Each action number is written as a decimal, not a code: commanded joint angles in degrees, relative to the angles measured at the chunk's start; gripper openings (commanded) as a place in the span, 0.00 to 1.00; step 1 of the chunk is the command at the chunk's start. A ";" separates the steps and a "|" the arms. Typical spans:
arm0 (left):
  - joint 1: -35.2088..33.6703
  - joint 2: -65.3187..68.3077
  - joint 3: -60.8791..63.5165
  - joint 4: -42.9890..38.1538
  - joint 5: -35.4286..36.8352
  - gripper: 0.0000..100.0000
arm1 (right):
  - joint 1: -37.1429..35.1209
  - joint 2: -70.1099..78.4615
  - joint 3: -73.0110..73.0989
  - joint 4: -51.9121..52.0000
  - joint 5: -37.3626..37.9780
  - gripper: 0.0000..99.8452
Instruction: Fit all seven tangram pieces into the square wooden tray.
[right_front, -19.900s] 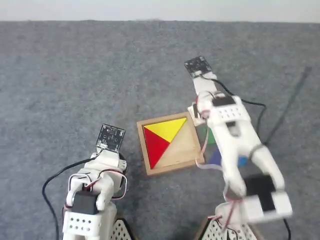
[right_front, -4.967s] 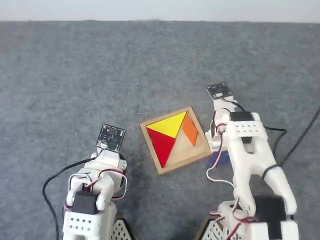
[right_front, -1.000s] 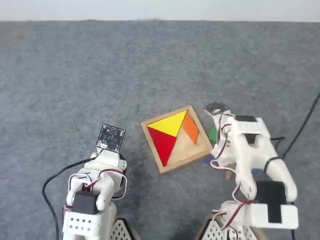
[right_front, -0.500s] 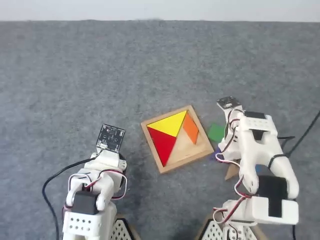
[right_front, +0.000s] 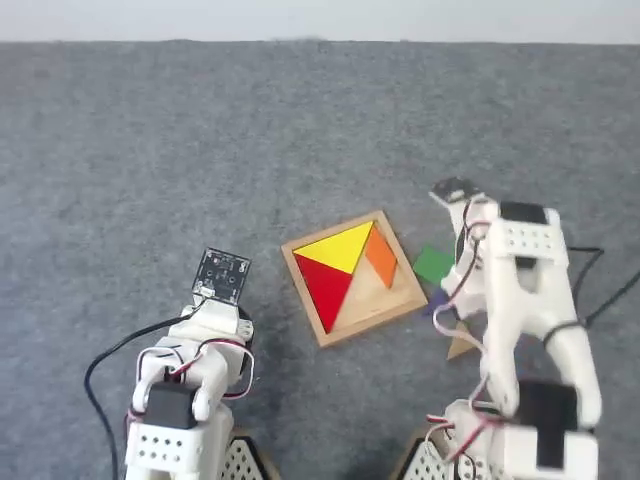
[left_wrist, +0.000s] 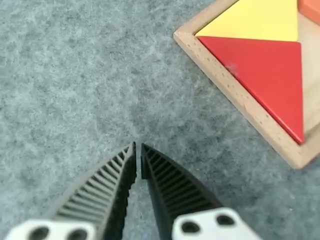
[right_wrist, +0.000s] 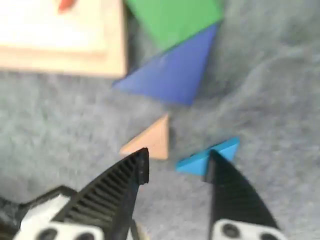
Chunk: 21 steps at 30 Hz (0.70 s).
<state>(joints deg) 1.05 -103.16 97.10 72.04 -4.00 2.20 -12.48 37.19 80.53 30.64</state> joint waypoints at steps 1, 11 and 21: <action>-0.09 -0.88 -0.57 0.18 -0.09 0.02 | -0.31 -5.67 6.95 -0.04 1.41 0.23; -0.09 -0.88 -0.57 0.18 -0.09 0.02 | -2.86 1.98 15.30 -14.37 -4.92 0.23; -0.09 -0.88 -0.57 0.18 -0.09 0.02 | -7.78 8.13 13.71 -17.10 -12.48 0.18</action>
<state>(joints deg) 1.05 -103.16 97.10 72.04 -4.00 -4.66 -6.86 51.08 65.05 19.03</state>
